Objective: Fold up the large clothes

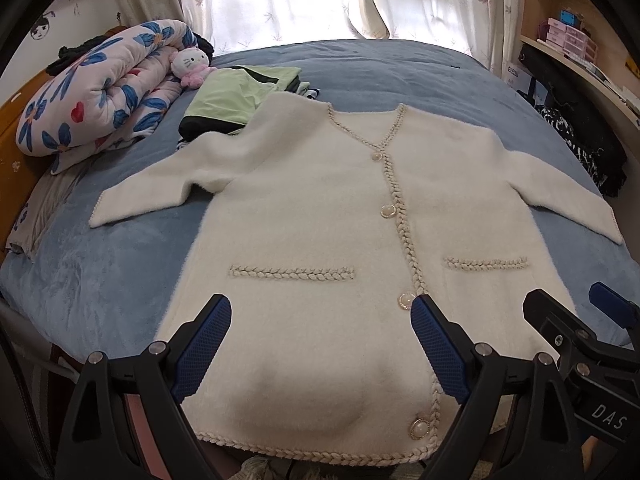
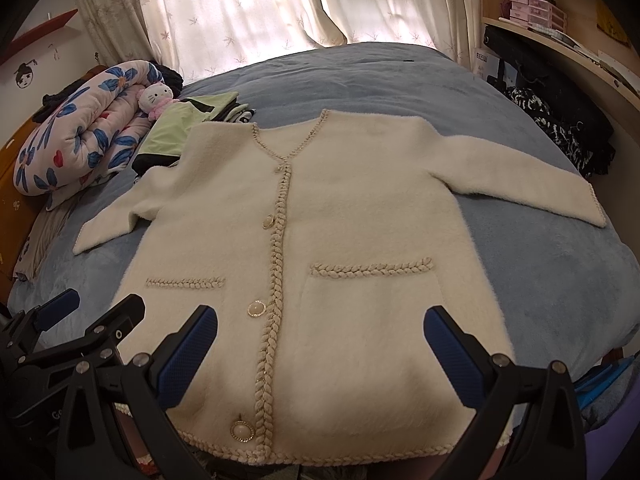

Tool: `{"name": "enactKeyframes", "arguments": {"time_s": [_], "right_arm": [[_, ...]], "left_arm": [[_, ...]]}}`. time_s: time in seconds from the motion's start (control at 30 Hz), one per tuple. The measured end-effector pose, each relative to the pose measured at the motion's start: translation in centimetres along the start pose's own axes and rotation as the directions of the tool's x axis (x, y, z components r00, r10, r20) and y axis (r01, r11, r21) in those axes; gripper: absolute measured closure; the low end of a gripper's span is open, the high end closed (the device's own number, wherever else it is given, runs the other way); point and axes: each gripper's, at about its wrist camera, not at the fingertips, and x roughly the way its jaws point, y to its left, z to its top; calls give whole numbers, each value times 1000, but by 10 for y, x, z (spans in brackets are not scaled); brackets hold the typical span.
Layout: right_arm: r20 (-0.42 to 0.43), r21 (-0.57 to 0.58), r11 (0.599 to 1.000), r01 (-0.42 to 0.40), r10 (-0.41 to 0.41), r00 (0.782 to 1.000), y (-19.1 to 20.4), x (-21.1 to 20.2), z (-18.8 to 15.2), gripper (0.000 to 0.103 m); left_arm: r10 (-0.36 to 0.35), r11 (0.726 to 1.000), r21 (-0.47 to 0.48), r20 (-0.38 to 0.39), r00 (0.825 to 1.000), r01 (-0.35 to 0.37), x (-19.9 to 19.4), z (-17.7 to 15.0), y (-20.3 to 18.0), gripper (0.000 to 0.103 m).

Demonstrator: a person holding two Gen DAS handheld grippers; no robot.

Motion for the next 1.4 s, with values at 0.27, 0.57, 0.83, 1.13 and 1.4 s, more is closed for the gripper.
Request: {"name": "enactKeyframes", "arguments": {"time_s": [0.27, 0.57, 0.83, 1.13, 1.4], "right_arm": [[44, 1, 1000, 6, -6, 999, -23, 0, 17, 0], [164, -8, 990, 141, -138, 977, -62, -15, 53, 0], [285, 45, 944, 327, -326, 901, -114, -34, 93, 0], [312, 209, 870, 447, -492, 812, -191, -40, 125, 0], [133, 402, 866, 298, -377, 917, -285, 21, 120, 0]], "left_arm": [[-19, 999, 45, 33, 999, 18, 0, 22, -21, 13], [-31, 995, 99, 108, 994, 21, -4, 62, -58, 14], [-93, 980, 189, 145, 985, 64, 1, 104, -111, 14], [-140, 967, 239, 198, 970, 91, 22, 143, -180, 14], [-226, 942, 297, 217, 950, 156, 56, 157, -232, 14]]}}
